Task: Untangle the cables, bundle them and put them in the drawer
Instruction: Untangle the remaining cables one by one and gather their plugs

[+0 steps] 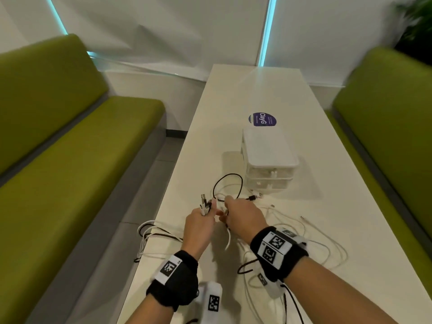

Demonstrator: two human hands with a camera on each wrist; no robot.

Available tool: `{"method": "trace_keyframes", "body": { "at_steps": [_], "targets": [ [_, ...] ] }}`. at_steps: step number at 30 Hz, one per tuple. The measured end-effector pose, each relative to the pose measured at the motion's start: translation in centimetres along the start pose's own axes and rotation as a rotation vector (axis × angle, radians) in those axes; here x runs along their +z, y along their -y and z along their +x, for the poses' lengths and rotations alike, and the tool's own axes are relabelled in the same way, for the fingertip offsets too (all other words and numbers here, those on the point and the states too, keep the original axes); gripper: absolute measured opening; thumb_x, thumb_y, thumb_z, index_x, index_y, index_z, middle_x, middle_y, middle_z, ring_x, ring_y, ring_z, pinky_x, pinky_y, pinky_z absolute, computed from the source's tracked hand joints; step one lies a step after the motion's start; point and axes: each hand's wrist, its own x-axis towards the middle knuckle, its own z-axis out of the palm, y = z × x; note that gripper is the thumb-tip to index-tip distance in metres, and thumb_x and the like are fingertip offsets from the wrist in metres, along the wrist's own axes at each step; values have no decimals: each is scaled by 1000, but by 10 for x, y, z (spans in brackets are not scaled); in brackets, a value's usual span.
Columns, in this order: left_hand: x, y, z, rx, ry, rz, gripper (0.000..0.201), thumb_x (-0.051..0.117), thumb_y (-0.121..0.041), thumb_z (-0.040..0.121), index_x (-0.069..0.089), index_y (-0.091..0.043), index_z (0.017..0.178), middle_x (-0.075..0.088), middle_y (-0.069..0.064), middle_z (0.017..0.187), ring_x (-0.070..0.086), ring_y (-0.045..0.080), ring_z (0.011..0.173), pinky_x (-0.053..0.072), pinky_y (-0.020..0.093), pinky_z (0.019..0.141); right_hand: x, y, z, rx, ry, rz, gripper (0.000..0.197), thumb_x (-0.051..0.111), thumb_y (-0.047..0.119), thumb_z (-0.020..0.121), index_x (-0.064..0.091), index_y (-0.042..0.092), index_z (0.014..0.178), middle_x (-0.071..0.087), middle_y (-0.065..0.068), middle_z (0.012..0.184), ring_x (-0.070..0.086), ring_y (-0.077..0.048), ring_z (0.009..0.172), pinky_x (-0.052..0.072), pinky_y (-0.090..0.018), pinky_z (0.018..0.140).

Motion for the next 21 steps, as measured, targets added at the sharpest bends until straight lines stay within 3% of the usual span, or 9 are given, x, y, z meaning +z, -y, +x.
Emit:
{"method": "trace_keyframes", "body": {
  "at_steps": [3,7,13,16,19,21],
  "targets": [
    [0,1,1,-4,-4,-4,45,44,-47,99,75,-19,82,55,1,66,49,15,57,37,29,56,5,-4,6,5,21,42,34,60,26,94,49,13,123,63,-12,109,61,-32,100,51,-38,76],
    [-1,1,-4,25,-1,35,46,42,-46,100,74,-21,77,54,3,69,49,14,58,38,28,57,2,-10,8,26,37,97,25,65,28,91,57,10,107,65,-11,105,61,-28,99,50,-36,79],
    [-11,-8,-15,67,-5,9,45,43,-47,99,73,-23,77,47,-2,61,37,11,47,31,27,52,-24,-20,-9,45,-141,345,19,77,39,79,63,26,79,60,9,76,58,-13,75,40,-28,64],
    [-15,-19,-20,121,-23,-10,43,44,-47,99,74,-25,77,43,2,61,35,15,51,30,28,54,-46,-18,-18,59,-219,540,18,84,35,73,69,24,73,57,16,65,51,2,59,36,-23,59],
    [-20,-30,-25,177,-27,-30,42,44,-47,99,74,-26,79,39,3,62,30,16,51,26,27,49,-68,-12,-29,54,-213,632,20,82,32,77,69,16,75,54,11,46,51,-3,39,44,-24,49],
    [-23,-32,-27,203,-32,-58,40,45,-47,98,73,-28,78,38,4,63,27,16,51,24,27,47,-83,-7,-35,28,-215,599,20,79,31,79,67,15,77,58,6,45,58,-11,40,48,-26,54]
  ]
}}
